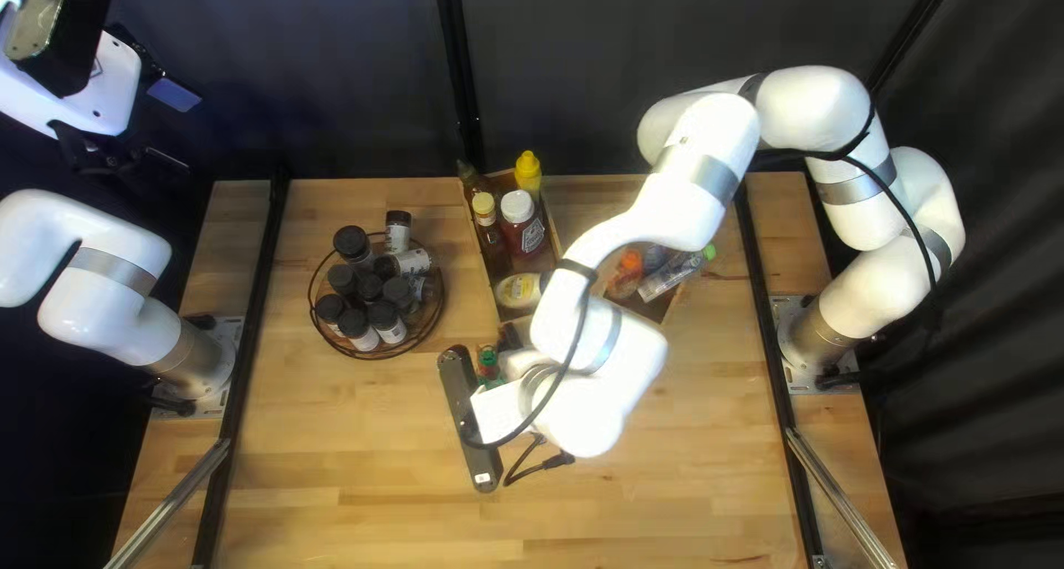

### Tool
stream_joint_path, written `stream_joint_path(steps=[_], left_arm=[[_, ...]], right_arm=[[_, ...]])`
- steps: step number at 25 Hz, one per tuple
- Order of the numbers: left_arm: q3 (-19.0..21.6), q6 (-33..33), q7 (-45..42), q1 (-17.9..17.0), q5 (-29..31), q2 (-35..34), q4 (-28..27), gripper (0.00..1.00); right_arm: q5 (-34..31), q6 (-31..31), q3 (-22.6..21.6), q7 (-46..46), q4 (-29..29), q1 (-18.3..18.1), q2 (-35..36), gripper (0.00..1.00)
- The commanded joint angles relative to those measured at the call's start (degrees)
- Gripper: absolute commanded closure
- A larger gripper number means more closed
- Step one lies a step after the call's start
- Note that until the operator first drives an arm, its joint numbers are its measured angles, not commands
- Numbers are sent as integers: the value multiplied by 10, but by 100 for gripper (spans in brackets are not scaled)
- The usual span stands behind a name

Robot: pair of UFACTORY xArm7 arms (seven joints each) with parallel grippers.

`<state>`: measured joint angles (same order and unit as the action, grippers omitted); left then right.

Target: Separate condiments, baby food and spices and place it in 3 different racks/containers

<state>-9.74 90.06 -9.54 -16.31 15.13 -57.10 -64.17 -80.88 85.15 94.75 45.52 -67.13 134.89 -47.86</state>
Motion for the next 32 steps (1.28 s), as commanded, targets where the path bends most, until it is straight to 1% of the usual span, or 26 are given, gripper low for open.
stream_joint_path(steps=[1,7,12,13,17,20,22,26,27,29,30,31,32], left_arm=[[0,0,0,0,0,0,0,0],[0,0,0,0,0,0,0,0],[0,0,0,0,0,0,0,0],[0,0,0,0,0,0,0,0],[0,0,0,0,0,0,0,0],[0,0,0,0,0,0,0,0],[0,0,0,0,0,0,0,0],[0,0,0,0,0,0,0,0],[0,0,0,0,0,0,0,0],[0,0,0,0,0,0,0,0],[0,0,0,0,0,0,0,0],[0,0,0,0,0,0,0,0],[0,0,0,0,0,0,0,0]], right_arm=[[0,1,3,-1,-2,2,-1,97],[10,9,-13,4,7,-4,11,100],[31,21,-69,10,38,-49,35,100],[40,27,-93,10,49,-71,43,100],[56,48,-159,12,75,-129,56,99],[70,77,-224,18,98,-187,57,100],[80,98,-258,21,106,-217,54,100],[107,170,-353,26,122,-296,38,100],[111,184,-370,27,124,-308,35,100],[117,231,-419,28,130,-349,24,100],[118,247,-434,30,132,-362,23,100],[116,267,-454,29,138,-382,14,100],[115,276,-461,30,140,-391,12,100]])
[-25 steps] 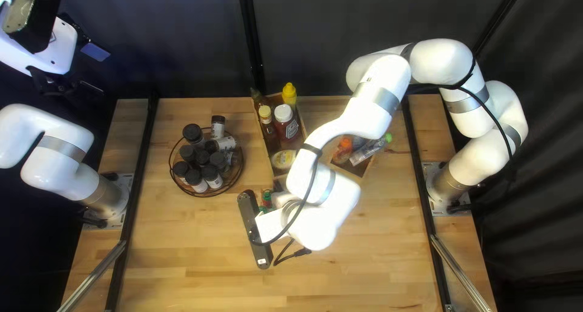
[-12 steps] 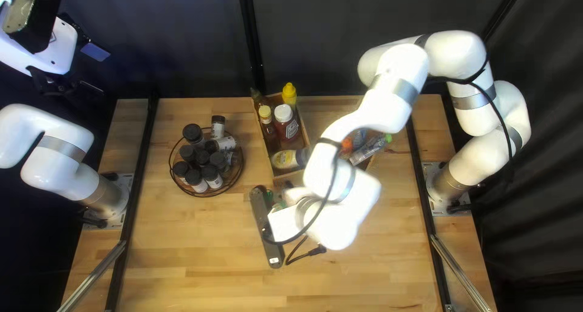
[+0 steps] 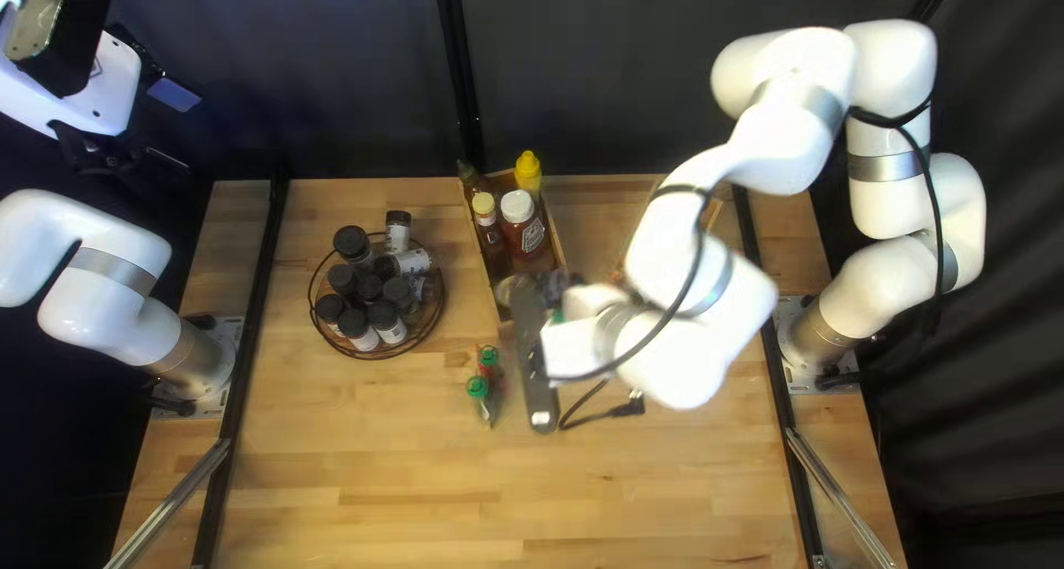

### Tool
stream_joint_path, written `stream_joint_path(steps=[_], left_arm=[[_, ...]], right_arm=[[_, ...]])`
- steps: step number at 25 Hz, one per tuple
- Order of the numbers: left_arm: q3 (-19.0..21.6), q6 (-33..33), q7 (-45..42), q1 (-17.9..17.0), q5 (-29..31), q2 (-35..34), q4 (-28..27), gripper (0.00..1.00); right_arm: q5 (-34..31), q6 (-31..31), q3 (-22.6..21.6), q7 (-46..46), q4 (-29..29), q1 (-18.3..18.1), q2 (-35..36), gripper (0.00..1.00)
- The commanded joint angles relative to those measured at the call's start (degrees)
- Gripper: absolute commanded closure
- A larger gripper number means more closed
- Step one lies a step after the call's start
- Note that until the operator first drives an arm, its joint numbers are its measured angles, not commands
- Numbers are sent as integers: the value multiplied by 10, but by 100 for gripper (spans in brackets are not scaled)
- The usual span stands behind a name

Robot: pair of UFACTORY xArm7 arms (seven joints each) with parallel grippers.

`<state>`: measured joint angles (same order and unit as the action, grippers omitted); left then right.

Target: Separate condiments, baby food and spices and place it in 3 different racks/containers

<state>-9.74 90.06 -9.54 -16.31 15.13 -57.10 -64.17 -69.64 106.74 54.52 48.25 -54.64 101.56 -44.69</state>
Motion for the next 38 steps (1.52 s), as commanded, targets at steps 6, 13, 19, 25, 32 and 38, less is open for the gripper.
stream_joint_path(steps=[6,13,19,25,32,38], left_arm=[[0,0,0,0,0,0,0,0],[0,0,0,0,0,0,0,0],[0,0,0,0,0,0,0,0],[0,0,0,0,0,0,0,0],[0,0,0,0,0,0,0,0],[0,0,0,0,0,0,0,0]], right_arm=[[-26,131,-125,12,61,-153,-68,100],[-52,185,-161,35,126,-248,-123,100],[-56,218,-152,69,163,-289,-121,100],[-38,224,-118,117,174,-294,-93,100],[-10,211,-70,177,191,-293,-73,100],[3,201,-43,208,200,-298,-71,100]])
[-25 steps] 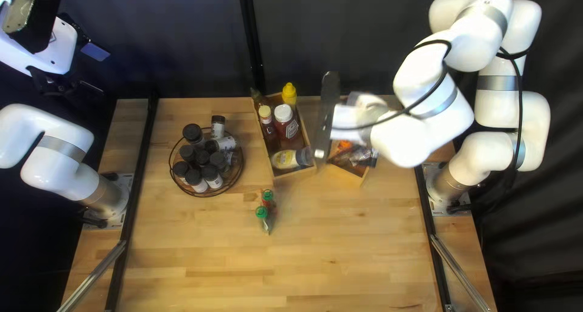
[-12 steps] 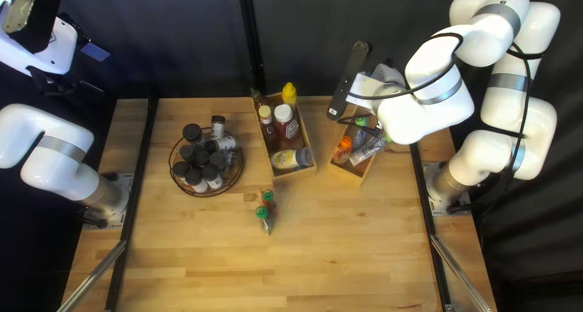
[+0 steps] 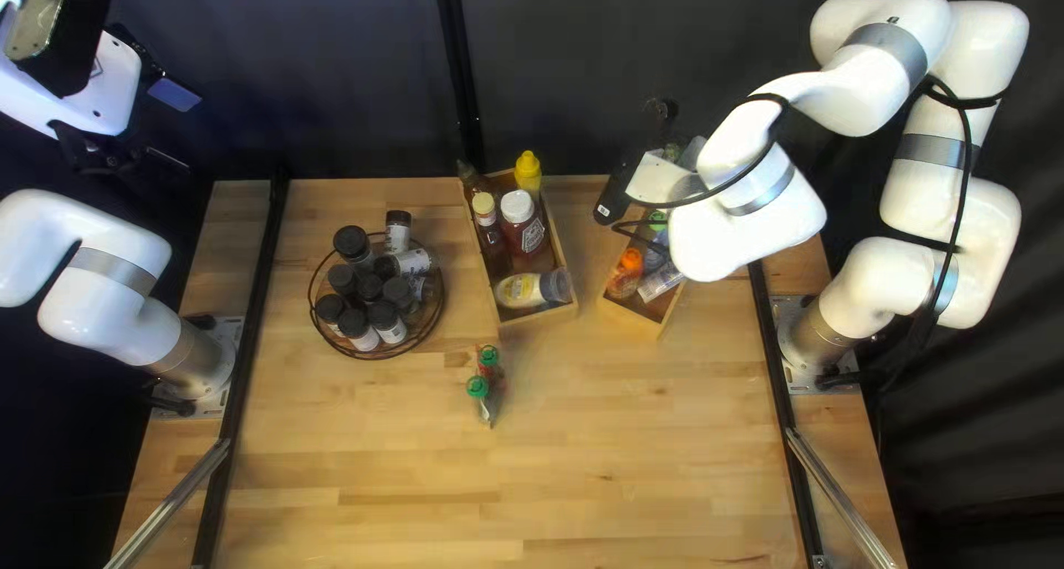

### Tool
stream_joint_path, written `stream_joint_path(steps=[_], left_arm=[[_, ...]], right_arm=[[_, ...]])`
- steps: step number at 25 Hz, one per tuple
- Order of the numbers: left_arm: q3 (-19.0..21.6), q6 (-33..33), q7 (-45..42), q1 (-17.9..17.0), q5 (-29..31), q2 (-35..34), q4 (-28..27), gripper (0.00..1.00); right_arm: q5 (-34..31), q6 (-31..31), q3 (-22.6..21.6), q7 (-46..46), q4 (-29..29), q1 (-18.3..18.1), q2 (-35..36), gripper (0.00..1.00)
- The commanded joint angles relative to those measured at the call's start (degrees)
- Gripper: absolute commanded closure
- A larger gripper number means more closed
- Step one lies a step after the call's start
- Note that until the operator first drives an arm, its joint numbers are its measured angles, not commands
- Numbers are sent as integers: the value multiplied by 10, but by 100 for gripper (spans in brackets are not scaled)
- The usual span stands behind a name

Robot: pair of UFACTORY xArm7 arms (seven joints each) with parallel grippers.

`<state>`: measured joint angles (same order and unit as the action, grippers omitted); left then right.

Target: Separate condiments, baby food and spices and place it in 3 different racks/containers

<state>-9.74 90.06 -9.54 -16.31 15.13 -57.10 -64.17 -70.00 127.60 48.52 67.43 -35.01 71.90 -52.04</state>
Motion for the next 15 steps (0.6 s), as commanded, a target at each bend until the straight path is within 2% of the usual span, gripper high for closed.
stream_joint_path(steps=[1,4,5,6,7,8,9,10,15], left_arm=[[0,0,0,0,0,0,0,0],[0,0,0,0,0,0,0,0],[0,0,0,0,0,0,0,0],[0,0,0,0,0,0,0,0],[0,0,0,0,0,0,0,0],[0,0,0,0,0,0,0,0],[0,0,0,0,0,0,0,0],[0,0,0,0,0,0,0,0],[0,0,0,0,0,0,0,0]], right_arm=[[7,-12,25,22,4,0,5,100],[11,-21,41,35,3,3,8,96],[13,-23,44,37,3,3,8,74],[14,-25,46,39,1,4,9,42],[16,-25,46,40,0,5,10,21],[18,-26,45,41,-2,6,10,18],[22,-23,40,40,-4,7,9,7],[24,-22,36,40,-5,7,8,0],[45,-12,-11,28,-25,23,5,0]])
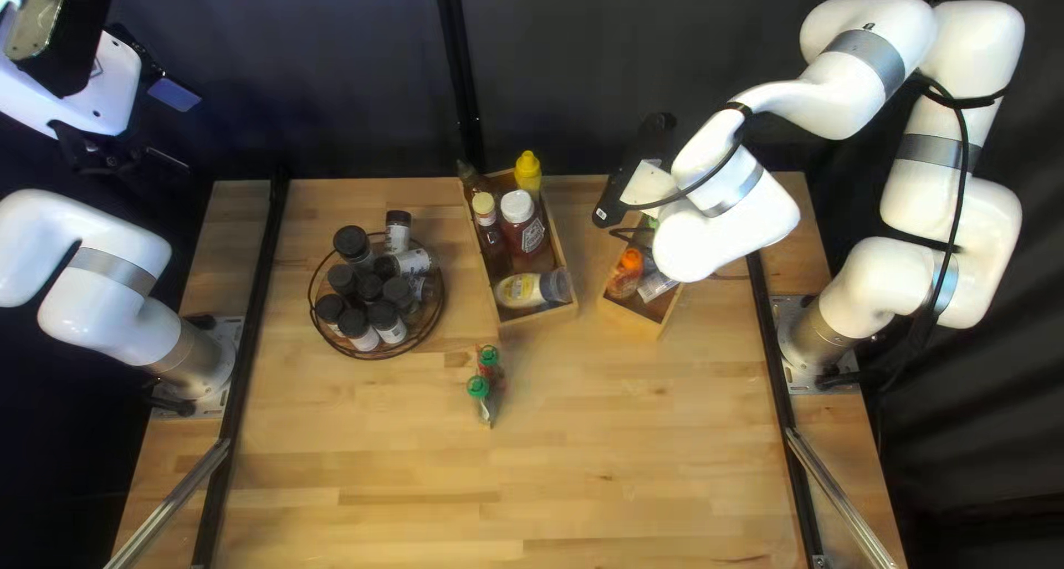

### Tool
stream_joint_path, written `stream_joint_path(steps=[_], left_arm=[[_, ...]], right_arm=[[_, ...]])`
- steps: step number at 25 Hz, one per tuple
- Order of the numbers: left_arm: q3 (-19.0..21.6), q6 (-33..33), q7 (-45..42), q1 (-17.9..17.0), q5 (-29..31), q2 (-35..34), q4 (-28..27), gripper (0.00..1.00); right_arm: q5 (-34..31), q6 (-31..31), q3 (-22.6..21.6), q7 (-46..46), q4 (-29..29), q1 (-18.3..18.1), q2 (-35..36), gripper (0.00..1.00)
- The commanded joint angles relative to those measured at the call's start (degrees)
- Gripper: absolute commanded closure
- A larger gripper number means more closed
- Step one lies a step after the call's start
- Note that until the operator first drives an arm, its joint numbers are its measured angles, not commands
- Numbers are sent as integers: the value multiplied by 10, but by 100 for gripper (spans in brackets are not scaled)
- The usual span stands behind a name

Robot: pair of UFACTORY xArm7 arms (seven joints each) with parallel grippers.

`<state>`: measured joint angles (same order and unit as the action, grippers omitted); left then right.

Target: Separate condiments, baby food and spices and place it in 3 different racks/containers

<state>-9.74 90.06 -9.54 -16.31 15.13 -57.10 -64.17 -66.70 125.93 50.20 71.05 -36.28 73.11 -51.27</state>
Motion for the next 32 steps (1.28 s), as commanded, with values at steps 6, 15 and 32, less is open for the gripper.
stream_joint_path(steps=[6,15,32], left_arm=[[0,0,0,0,0,0,0,0],[0,0,0,0,0,0,0,0],[0,0,0,0,0,0,0,0]], right_arm=[[31,-26,-69,-37,-69,78,7,0],[42,-151,-46,-105,-179,207,12,0],[-23,-365,148,-232,-268,389,-4,0]])
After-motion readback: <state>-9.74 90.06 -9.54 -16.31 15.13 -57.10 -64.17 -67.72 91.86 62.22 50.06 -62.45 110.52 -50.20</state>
